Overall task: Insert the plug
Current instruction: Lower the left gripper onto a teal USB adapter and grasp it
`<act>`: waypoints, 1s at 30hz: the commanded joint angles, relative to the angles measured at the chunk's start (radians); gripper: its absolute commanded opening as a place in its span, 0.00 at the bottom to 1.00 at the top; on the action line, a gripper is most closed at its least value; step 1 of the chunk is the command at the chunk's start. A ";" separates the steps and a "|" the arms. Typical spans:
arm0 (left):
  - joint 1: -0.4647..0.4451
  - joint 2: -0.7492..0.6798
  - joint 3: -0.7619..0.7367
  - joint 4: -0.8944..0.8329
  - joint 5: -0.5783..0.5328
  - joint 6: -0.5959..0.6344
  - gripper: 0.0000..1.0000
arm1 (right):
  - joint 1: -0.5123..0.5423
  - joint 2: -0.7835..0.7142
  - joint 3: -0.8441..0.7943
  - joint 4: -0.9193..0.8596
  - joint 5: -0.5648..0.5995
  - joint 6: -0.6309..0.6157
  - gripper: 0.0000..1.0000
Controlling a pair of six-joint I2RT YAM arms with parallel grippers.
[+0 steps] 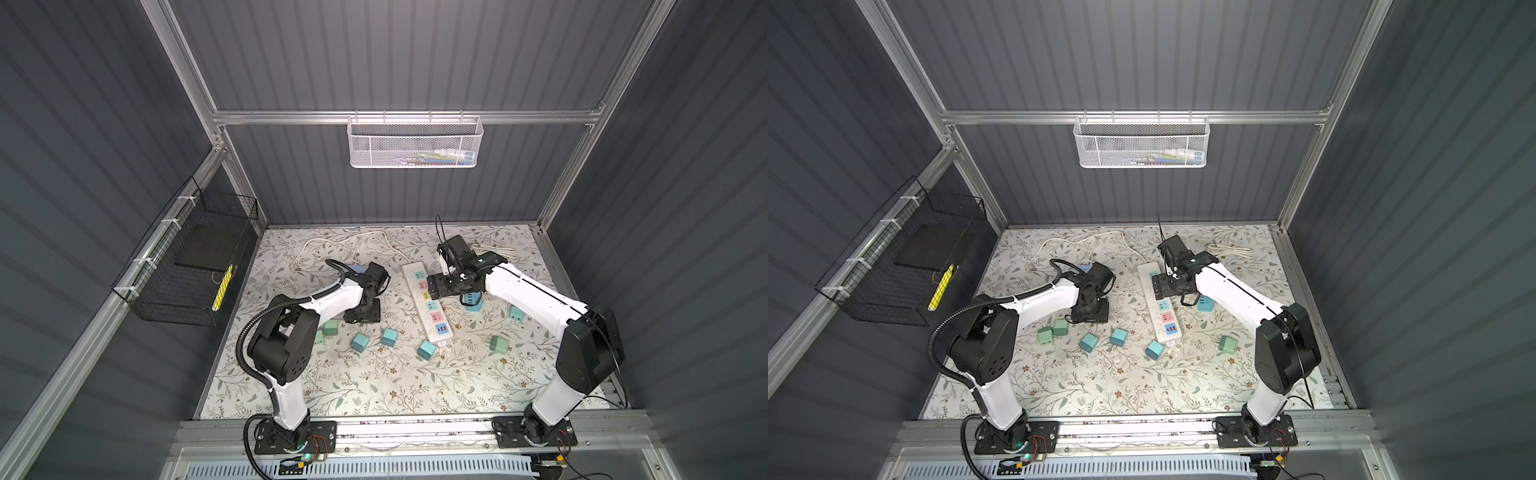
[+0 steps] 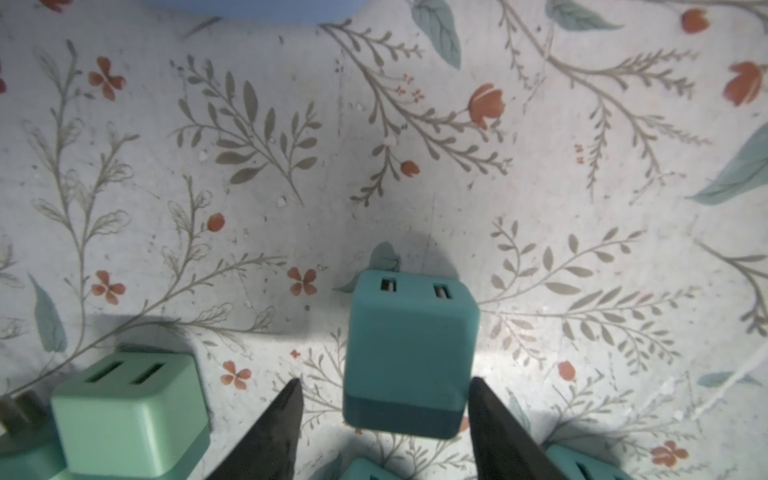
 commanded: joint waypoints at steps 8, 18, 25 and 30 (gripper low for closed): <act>0.023 0.046 0.083 -0.055 0.068 0.146 0.66 | -0.062 -0.069 -0.037 0.040 -0.114 0.021 0.85; 0.025 0.089 0.077 -0.050 0.054 0.128 0.59 | -0.061 -0.048 -0.029 0.042 -0.125 0.022 0.82; 0.025 0.090 0.061 -0.044 0.041 0.141 0.55 | -0.062 -0.040 -0.022 0.038 -0.124 0.021 0.81; 0.026 0.098 0.058 -0.046 0.052 0.143 0.55 | -0.062 -0.044 -0.022 0.038 -0.113 0.019 0.81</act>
